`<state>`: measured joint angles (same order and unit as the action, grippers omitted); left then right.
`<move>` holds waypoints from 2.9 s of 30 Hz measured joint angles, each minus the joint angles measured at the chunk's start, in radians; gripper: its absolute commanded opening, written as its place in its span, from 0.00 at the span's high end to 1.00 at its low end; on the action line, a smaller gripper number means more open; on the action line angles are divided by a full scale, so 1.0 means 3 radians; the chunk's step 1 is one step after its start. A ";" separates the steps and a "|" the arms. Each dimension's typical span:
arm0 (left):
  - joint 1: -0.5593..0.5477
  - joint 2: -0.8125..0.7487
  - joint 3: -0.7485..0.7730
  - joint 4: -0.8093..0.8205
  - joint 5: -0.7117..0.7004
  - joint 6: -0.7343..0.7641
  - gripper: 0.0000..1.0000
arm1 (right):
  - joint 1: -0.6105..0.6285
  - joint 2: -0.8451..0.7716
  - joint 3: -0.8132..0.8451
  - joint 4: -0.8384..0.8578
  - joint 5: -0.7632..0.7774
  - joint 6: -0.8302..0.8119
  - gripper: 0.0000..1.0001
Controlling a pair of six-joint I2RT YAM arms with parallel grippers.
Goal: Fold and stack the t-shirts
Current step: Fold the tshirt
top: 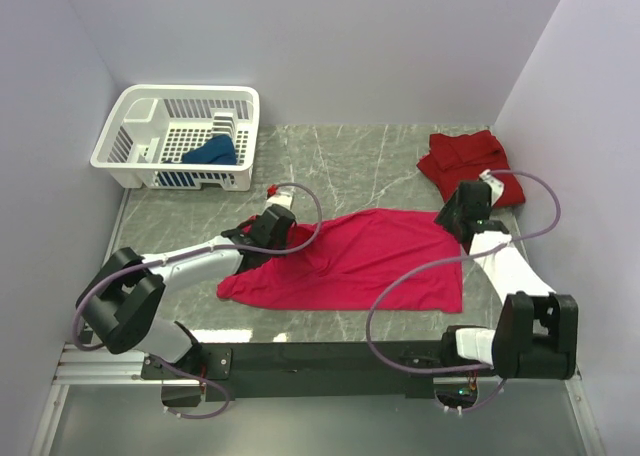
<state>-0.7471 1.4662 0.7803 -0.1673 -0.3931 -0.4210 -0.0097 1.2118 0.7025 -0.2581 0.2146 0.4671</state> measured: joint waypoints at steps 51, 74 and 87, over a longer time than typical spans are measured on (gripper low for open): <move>0.0217 -0.0388 0.0009 -0.0034 -0.0504 -0.0008 1.00 | -0.0281 0.2026 0.1209 0.0181 -0.0284 -0.0568 0.87; 0.0220 -0.0409 -0.0028 -0.0043 -0.0502 -0.0031 1.00 | -0.0253 0.1063 0.0680 -0.0071 -0.0173 -0.0458 1.00; 0.0220 -0.0540 -0.0058 -0.0154 -0.0507 -0.0245 1.00 | -0.0247 -0.0058 0.0348 -0.0516 -0.0111 -0.0448 1.00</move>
<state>-0.6811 1.3041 0.7628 -0.2134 -0.5453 -0.4946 -0.0837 1.1942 0.8070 -0.4129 0.1814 0.3328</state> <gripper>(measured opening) 0.022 0.054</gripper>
